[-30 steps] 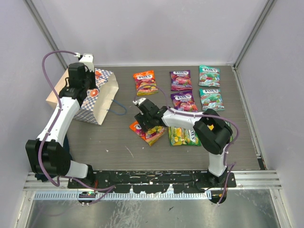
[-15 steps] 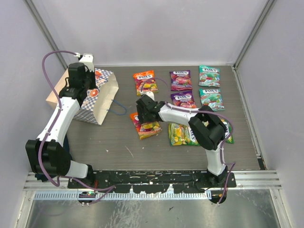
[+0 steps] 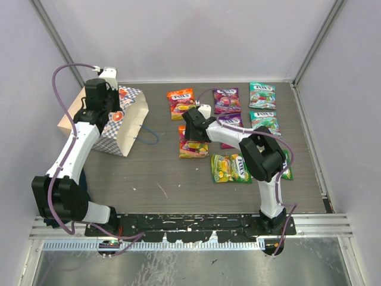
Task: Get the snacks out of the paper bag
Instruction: Adjust the snack at the center of the board.
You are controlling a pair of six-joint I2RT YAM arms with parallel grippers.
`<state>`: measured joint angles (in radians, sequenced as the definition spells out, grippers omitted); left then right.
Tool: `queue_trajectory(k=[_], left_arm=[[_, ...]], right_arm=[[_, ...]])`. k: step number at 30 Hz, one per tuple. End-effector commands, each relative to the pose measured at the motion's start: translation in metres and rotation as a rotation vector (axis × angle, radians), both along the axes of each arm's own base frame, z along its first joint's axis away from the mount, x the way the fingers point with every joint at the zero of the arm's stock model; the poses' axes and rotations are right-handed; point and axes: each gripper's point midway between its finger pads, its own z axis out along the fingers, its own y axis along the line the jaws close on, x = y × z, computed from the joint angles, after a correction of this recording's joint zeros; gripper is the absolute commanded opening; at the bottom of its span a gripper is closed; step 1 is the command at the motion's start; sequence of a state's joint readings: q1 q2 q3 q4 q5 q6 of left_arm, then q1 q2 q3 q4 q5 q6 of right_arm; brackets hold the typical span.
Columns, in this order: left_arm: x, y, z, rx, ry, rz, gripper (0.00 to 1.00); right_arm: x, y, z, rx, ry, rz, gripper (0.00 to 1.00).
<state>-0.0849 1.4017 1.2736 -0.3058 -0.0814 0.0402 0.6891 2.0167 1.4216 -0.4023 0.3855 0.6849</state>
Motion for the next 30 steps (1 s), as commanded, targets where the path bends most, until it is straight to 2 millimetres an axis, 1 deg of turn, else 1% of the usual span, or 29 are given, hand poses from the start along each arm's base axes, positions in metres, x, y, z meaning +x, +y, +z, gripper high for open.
queue_trajectory(k=[1,6,12,16,20,23,25,28,30], left_arm=[[0.001,0.000,0.040,-0.020,-0.104,0.000,0.03],[0.001,0.000,0.041,-0.024,-0.105,-0.002,0.03],[0.003,-0.002,0.039,-0.027,-0.100,-0.009,0.03],[0.004,-0.002,0.038,-0.027,-0.098,-0.008,0.03],[0.004,-0.002,0.037,-0.027,-0.095,-0.008,0.04],[0.003,-0.002,0.037,-0.027,-0.095,-0.008,0.04],[0.003,-0.002,0.039,-0.027,-0.099,-0.008,0.03],[0.002,-0.002,0.040,-0.027,-0.101,-0.008,0.04],[0.001,-0.002,0.042,-0.028,-0.106,-0.007,0.04]], right_arm=[[0.016,0.014,0.019,0.050,-0.057,-0.029,0.72],[0.016,0.021,0.022,0.082,-0.057,-0.011,0.71],[0.009,0.032,0.013,0.107,-0.036,0.022,0.71],[0.004,0.043,0.010,0.110,-0.029,0.053,0.71],[0.003,0.045,0.016,0.109,-0.045,0.059,0.72],[0.005,0.042,0.030,0.102,-0.075,0.058,0.73],[0.009,0.040,0.044,0.096,-0.108,0.060,0.76],[0.017,0.038,0.075,0.076,-0.170,0.086,0.82],[0.021,0.040,0.100,0.081,-0.215,0.110,0.87]])
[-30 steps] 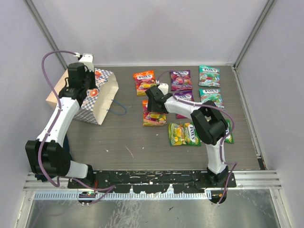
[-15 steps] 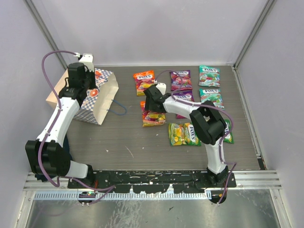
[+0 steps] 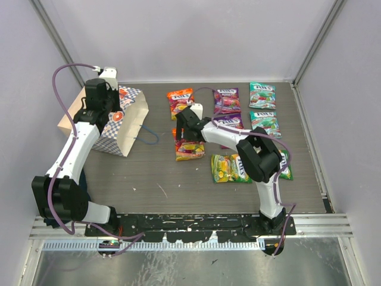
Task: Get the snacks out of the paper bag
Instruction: Adjust the snack at the center of the board, then adjust the paper bag at the center of the board.
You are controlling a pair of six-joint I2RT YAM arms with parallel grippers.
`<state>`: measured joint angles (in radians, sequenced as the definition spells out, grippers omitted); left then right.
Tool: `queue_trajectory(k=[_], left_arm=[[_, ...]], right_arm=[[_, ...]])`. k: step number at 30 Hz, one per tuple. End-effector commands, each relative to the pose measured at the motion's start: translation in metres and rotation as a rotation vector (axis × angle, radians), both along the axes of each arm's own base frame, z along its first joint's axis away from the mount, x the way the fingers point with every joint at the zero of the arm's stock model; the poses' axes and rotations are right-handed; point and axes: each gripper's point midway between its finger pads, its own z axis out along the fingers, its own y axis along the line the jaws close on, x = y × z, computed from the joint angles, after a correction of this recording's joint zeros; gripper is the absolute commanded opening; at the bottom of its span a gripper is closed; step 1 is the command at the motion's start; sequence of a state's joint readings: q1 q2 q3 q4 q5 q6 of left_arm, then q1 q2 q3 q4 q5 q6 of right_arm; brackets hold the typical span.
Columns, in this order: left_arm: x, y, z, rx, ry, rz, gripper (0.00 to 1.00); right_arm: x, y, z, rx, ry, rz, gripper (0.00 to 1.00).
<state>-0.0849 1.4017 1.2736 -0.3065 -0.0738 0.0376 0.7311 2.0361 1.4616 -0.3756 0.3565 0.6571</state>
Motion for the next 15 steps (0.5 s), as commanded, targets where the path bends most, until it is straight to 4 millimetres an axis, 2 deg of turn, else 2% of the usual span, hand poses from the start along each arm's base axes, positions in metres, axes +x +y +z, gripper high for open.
queue_trajectory(k=[1,5,8,11,15], left_arm=[[0.001,-0.001,0.045,-0.025,-0.112,-0.003,0.03],[0.001,-0.001,0.058,-0.029,-0.132,-0.003,0.03],[-0.003,0.000,0.079,-0.036,-0.157,0.001,0.01],[-0.004,-0.001,0.097,-0.048,-0.185,0.002,0.00],[-0.005,-0.004,0.123,-0.067,-0.234,-0.008,0.01]], right_arm=[[0.025,0.010,0.106,0.062,-0.211,0.039,0.98],[0.025,0.020,0.146,0.099,-0.268,0.103,1.00],[0.016,0.042,0.163,0.156,-0.303,0.184,1.00],[0.003,0.081,0.166,0.261,-0.316,0.317,1.00],[-0.010,0.130,0.158,0.422,-0.273,0.471,1.00]])
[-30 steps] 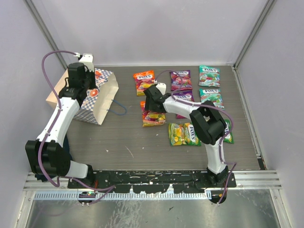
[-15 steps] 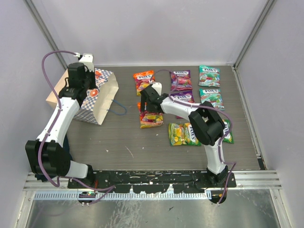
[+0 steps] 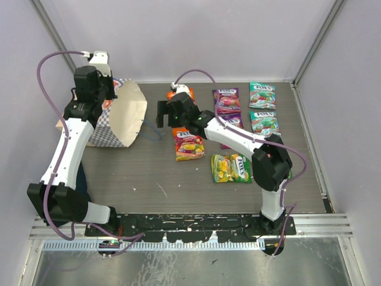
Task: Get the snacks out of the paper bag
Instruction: Adjust the paper bag at the center of the board.
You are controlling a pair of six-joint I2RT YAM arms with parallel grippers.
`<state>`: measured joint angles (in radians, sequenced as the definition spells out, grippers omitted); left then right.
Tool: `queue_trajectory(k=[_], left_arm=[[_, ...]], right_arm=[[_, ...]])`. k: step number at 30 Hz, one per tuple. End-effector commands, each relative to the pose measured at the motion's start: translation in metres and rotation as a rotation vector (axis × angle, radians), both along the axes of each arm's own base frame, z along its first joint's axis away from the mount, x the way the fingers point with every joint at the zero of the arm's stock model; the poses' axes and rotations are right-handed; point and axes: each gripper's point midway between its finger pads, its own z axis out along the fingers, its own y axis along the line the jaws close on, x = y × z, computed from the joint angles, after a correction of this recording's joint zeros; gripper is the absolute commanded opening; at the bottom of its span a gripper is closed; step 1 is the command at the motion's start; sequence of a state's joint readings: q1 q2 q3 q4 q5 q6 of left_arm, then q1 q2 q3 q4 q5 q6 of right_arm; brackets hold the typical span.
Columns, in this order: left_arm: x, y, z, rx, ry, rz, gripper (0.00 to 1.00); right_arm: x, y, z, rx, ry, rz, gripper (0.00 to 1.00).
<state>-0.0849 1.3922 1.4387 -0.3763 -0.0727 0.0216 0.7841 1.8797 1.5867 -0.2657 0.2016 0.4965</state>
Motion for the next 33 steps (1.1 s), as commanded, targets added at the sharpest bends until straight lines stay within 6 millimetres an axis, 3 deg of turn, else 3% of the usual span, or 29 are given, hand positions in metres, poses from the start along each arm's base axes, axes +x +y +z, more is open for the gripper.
queue_trajectory(k=[1,4,7,11,18,22,25,26,30,33], left_arm=[[-0.009,-0.004,0.063,-0.048,-0.141,-0.018,0.00],[-0.014,-0.006,0.082,-0.061,-0.176,-0.029,0.01],[-0.020,-0.006,0.096,-0.062,-0.204,-0.034,0.01],[-0.027,-0.004,0.107,-0.055,-0.225,-0.027,0.01],[-0.034,-0.006,0.111,-0.071,-0.241,-0.035,0.01],[-0.033,-0.008,0.110,-0.084,-0.241,-0.045,0.02],[-0.033,-0.008,0.107,-0.082,-0.237,-0.044,0.02],[-0.040,-0.008,0.115,-0.084,-0.258,-0.045,0.02],[-0.043,-0.007,0.112,-0.089,-0.259,-0.042,0.03],[-0.043,-0.006,0.107,-0.086,-0.255,-0.034,0.04]], right_arm=[[-0.015,0.067,0.015,0.189,-0.017,0.240,1.00],[-0.018,0.087,0.011,0.260,0.001,0.287,1.00],[-0.014,0.094,0.006,0.284,0.015,0.278,1.00],[-0.010,0.092,-0.001,0.282,0.023,0.245,1.00],[-0.014,0.086,0.005,0.297,0.010,0.236,0.97],[-0.014,0.092,0.004,0.319,0.030,0.250,0.79],[-0.017,0.097,0.008,0.337,0.043,0.273,0.57],[-0.017,0.098,0.010,0.341,0.041,0.277,0.51],[-0.015,0.098,0.028,0.351,0.020,0.276,0.22],[-0.006,0.098,0.048,0.312,-0.007,0.270,0.10]])
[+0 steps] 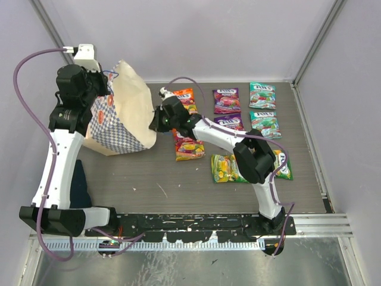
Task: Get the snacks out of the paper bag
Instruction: Adjust the paper bag at the center of the board.
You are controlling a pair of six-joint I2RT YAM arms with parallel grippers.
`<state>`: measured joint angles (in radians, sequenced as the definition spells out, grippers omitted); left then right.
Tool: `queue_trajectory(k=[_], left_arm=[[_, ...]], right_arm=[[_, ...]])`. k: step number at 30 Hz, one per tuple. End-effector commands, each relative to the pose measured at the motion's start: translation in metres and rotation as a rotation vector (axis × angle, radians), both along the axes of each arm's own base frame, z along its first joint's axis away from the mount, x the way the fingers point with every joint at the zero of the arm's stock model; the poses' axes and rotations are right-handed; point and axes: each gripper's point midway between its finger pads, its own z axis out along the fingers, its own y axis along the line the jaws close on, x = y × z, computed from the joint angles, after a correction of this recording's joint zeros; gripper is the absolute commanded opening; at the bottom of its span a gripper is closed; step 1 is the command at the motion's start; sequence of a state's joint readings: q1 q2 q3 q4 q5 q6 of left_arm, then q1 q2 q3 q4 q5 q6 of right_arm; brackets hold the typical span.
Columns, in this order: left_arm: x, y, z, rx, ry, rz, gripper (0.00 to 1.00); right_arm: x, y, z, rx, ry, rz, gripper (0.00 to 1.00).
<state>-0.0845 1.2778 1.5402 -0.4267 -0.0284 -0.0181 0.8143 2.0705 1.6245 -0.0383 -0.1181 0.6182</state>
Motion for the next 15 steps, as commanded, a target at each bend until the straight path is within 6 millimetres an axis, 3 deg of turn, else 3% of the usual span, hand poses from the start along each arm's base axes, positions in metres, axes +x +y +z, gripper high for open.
queue_trajectory(k=[1,10,13,15], left_arm=[[-0.009,0.002,0.025,-0.023,-0.093,0.006,0.05],[-0.004,0.015,0.006,-0.001,-0.058,0.080,0.43],[-0.004,0.017,-0.001,-0.002,-0.039,0.094,0.83],[-0.004,0.017,-0.003,-0.011,-0.034,0.095,0.99]], right_arm=[[0.020,0.010,0.098,0.081,-0.154,-0.002,0.07],[0.057,-0.004,0.121,-0.083,-0.157,-0.025,0.03],[0.061,-0.015,0.120,-0.103,-0.149,-0.046,0.03],[0.065,-0.023,0.121,-0.107,-0.148,-0.067,0.03]])
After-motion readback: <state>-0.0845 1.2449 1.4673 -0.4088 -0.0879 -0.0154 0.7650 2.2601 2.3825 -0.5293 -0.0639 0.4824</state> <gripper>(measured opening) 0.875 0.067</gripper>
